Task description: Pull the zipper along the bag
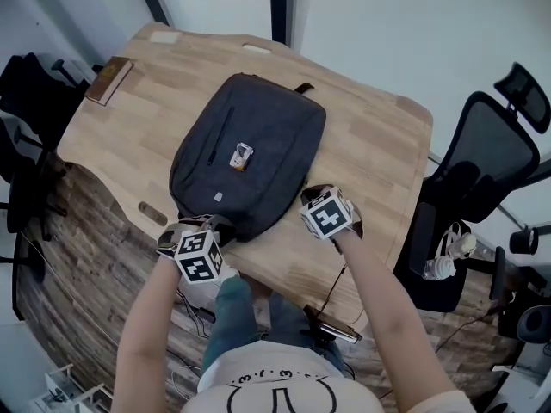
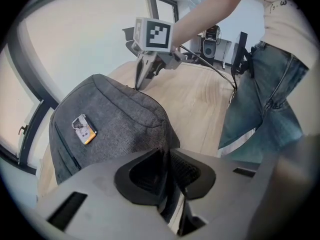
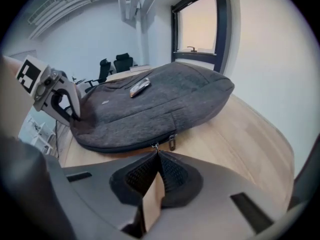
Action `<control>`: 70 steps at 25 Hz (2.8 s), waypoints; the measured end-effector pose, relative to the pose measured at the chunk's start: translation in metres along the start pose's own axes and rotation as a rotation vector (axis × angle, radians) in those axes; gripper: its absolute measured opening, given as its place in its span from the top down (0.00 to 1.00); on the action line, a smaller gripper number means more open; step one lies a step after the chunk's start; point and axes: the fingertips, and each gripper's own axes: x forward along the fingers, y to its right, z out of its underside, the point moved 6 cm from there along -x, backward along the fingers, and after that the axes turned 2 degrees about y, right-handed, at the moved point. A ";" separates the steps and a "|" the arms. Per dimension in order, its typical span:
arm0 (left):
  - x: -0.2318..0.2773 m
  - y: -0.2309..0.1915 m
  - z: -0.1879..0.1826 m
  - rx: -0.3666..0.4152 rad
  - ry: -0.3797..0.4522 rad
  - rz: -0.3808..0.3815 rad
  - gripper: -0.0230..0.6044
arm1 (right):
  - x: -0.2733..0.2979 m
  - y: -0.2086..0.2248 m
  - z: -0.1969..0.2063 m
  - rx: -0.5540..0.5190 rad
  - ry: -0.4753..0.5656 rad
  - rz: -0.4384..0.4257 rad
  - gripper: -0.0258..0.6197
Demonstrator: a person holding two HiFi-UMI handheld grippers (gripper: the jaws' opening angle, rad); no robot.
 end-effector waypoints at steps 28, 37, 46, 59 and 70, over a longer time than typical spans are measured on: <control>0.003 -0.013 -0.003 -0.152 0.061 0.180 0.82 | -0.051 -0.044 -0.024 0.322 0.160 0.291 0.75; -0.088 -0.062 -0.021 -0.255 0.478 -0.006 0.78 | -0.106 -0.091 -0.077 0.397 0.376 0.448 0.75; -0.200 -0.122 -0.010 -0.326 0.846 -0.410 0.92 | -0.176 -0.138 -0.126 0.332 0.600 0.643 0.83; -0.281 -0.129 0.018 -0.354 1.075 -0.659 0.93 | -0.239 -0.168 -0.137 0.252 0.759 0.774 0.88; -0.322 -0.095 -0.005 -0.318 1.167 -0.767 0.93 | -0.299 -0.185 -0.143 0.187 0.850 0.787 0.88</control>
